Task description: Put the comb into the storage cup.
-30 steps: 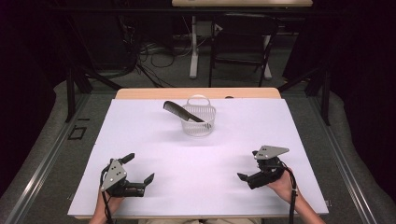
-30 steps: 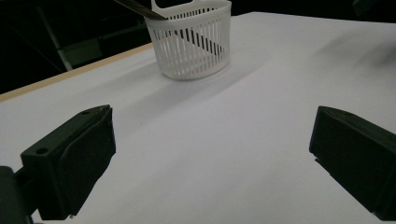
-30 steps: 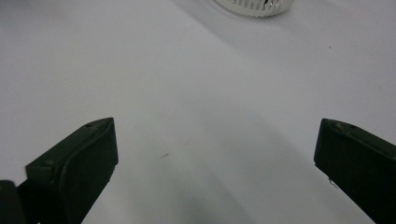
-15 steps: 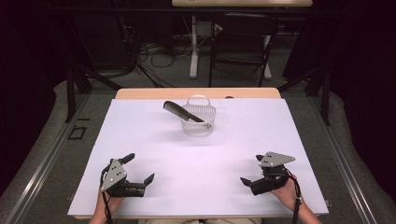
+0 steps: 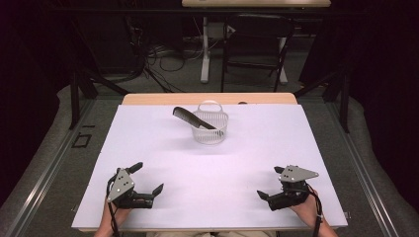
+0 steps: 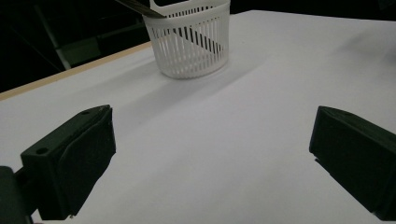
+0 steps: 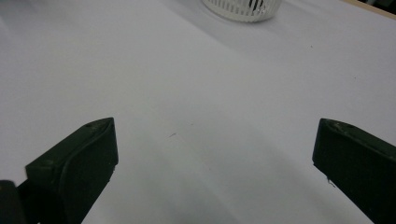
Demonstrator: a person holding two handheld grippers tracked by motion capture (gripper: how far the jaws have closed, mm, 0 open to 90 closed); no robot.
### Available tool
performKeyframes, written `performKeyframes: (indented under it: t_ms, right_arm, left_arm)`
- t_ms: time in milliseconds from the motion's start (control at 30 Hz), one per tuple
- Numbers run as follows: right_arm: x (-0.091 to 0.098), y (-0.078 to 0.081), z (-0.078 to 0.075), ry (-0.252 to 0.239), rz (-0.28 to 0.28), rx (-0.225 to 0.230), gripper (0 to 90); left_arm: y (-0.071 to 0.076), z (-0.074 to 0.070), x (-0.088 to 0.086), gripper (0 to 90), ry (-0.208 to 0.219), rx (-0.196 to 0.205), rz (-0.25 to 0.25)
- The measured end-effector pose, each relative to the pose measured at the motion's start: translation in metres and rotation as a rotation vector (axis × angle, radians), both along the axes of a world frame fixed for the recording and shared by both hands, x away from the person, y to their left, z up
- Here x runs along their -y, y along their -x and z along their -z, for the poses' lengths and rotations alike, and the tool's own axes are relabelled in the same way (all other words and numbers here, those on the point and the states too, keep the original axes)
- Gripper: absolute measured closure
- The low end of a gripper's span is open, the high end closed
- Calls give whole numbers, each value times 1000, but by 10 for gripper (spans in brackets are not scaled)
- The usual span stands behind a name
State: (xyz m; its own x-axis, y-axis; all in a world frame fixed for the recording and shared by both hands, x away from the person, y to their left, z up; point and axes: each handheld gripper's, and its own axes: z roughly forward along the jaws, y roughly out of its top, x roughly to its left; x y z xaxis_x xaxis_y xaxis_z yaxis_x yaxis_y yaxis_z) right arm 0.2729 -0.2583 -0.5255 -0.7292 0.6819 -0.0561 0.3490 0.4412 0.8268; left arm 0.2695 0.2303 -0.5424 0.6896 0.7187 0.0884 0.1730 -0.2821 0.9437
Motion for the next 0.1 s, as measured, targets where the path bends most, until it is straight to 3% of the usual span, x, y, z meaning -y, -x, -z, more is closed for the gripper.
performKeyframes:
  t_ms: [100]
  right_arm:
    - [2, 1, -2, -12, 4, 15, 0]
  left_arm:
    - [0, 0, 0, 8, 0, -2, 2]
